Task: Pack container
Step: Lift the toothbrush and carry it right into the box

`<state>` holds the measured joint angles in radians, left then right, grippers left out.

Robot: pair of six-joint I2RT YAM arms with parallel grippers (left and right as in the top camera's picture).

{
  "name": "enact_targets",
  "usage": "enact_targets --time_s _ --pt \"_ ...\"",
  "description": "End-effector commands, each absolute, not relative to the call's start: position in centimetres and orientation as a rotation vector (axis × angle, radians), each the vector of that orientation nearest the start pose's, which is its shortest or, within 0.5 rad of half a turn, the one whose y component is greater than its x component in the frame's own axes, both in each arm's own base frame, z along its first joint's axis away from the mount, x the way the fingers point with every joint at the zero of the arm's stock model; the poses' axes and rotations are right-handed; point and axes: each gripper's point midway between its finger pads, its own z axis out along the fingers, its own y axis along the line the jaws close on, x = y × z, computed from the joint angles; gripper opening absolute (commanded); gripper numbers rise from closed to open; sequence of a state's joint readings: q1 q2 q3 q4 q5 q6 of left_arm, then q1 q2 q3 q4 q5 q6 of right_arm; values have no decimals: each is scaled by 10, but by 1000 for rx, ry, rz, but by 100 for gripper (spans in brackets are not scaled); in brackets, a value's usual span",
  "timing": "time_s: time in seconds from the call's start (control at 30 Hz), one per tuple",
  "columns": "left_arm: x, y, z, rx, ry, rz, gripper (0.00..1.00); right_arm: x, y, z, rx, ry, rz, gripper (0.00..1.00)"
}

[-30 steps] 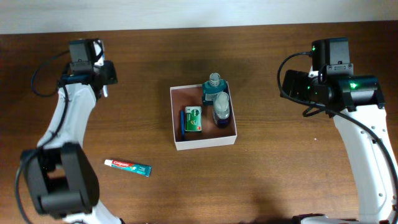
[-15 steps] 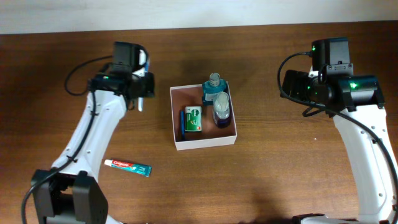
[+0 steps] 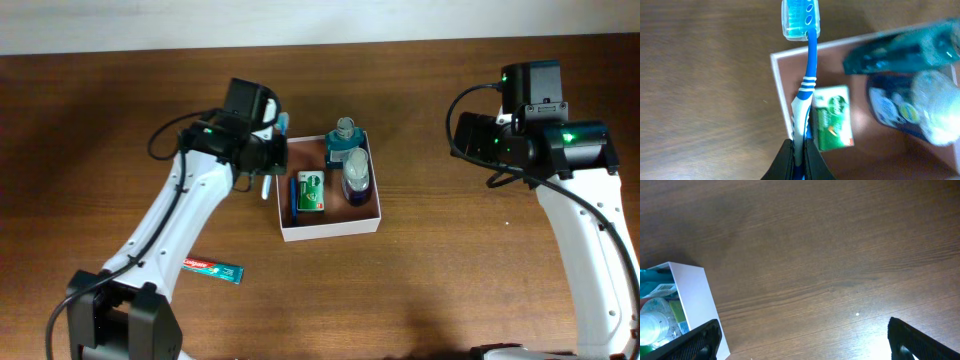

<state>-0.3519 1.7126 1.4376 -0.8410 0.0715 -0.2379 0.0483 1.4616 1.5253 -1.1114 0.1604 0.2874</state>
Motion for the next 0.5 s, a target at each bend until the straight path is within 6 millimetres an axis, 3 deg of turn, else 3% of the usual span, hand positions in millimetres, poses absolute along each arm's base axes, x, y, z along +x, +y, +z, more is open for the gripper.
enact_targets --time_s 0.0,0.27,0.47 --pt "376 -176 157 204 2695 -335 1 355 -13 239 379 2576 -103 98" --pt "359 -211 158 289 2695 -370 1 355 -13 239 379 2576 -103 98" --pt "349 -224 156 337 2698 -378 2 355 -13 239 379 2576 -103 98"
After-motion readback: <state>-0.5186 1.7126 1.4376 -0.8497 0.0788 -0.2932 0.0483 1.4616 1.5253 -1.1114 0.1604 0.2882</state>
